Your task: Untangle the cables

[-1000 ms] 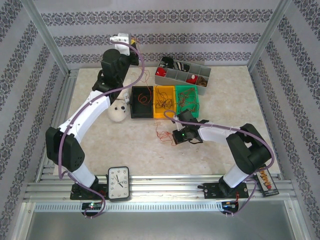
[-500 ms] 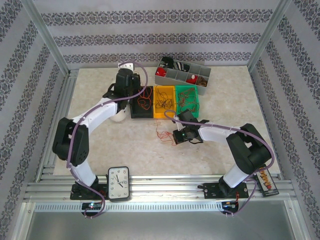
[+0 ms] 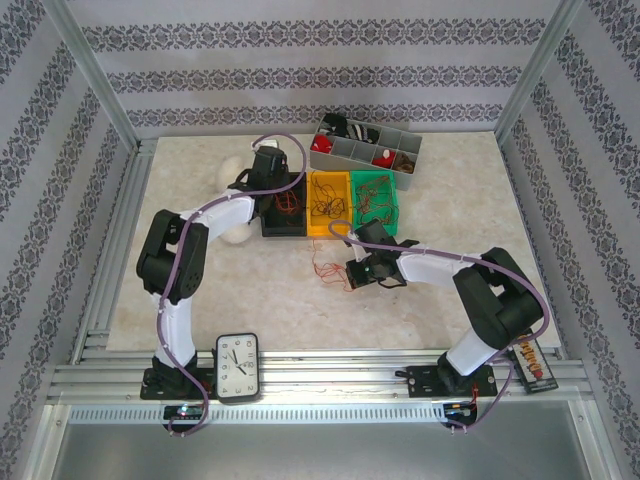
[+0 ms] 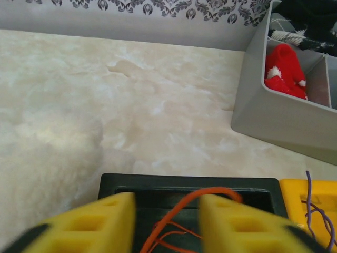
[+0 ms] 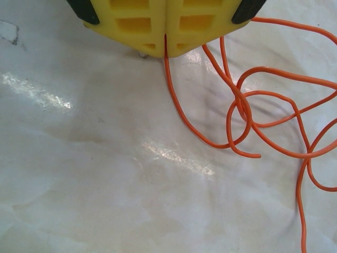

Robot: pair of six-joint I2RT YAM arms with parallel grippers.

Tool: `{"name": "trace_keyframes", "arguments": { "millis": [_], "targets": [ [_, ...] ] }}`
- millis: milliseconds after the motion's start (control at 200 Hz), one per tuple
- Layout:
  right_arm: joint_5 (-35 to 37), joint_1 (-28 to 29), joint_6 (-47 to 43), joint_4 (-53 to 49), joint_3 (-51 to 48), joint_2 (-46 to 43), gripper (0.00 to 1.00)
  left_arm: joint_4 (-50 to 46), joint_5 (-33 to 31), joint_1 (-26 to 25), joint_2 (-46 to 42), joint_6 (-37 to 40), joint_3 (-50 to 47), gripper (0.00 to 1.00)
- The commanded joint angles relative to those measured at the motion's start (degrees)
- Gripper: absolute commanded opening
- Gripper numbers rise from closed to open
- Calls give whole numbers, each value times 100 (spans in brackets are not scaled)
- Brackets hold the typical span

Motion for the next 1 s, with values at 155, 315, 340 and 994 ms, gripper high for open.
{"name": "trace_keyframes", "arguments": {
  "millis": [155, 315, 340, 994],
  "targets": [
    [173, -70, 92, -76, -96, -227, 0, -8, 116, 37, -851, -314, 149, 80],
    [256, -61, 144, -34, -66, -351, 0, 198, -320, 47, -1603, -417, -263, 85],
    [257, -61, 153, -18, -53, -385, 0, 188, -451, 42, -1711, -464, -356, 85],
    [634, 333, 109, -78, 1666, -1327, 0, -1148, -2381, 187, -3571, -2570, -3117, 84]
  ]
}}
